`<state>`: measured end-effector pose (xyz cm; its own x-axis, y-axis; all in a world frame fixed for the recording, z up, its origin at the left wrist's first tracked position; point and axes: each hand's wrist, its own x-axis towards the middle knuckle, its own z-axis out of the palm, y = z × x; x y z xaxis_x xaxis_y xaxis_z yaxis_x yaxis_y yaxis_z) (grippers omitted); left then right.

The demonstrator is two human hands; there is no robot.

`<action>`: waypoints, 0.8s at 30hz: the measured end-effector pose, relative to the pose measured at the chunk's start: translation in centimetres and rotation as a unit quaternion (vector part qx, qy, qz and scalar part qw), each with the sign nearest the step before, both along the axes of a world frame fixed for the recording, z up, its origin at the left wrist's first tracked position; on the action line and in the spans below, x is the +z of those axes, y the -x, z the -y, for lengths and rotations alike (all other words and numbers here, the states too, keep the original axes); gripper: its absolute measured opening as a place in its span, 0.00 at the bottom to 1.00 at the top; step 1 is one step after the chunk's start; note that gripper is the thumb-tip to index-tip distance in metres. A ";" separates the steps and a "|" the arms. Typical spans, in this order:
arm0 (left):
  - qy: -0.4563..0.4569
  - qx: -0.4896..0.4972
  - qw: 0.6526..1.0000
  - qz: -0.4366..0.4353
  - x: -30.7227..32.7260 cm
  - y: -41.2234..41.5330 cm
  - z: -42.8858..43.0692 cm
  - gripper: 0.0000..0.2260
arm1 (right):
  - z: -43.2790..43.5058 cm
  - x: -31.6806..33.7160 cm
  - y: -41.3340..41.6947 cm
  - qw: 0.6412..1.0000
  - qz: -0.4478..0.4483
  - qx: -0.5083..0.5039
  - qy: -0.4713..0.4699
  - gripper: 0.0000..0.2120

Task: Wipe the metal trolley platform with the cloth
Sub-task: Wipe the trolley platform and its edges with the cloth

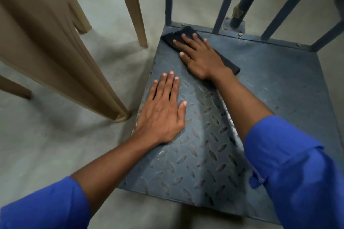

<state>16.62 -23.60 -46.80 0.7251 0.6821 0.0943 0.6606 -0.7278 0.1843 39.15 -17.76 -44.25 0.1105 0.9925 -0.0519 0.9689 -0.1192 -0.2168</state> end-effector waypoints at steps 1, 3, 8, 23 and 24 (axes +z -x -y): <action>-0.002 0.000 1.000 -0.001 0.1 0.0 0.0 0.32 | -0.9 -0.1 1.0 0.999 0.002 0.047 0.000 0.25; -0.004 0.000 1.000 -0.004 0.1 -0.1 0.0 0.32 | -2.1 -0.3 1.7 0.993 -0.001 0.121 -0.001 0.24; 0.002 -0.003 1.000 -0.008 0.2 0.0 0.0 0.32 | -5.0 0.7 0.9 0.999 -0.013 0.044 0.001 0.24; 0.002 -0.005 1.000 -0.003 0.1 0.1 -0.1 0.33 | -3.7 0.8 1.1 0.984 -0.033 0.172 0.019 0.22; 0.005 -0.006 1.000 -0.001 0.1 0.1 -0.1 0.32 | -3.7 1.1 -0.1 0.989 -0.044 0.140 0.015 0.23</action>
<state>16.50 -23.50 -46.67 0.7336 0.6741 0.0858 0.6520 -0.7338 0.1905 39.24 -14.02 -43.19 -0.1756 0.9813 -0.0784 0.9424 0.1445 -0.3015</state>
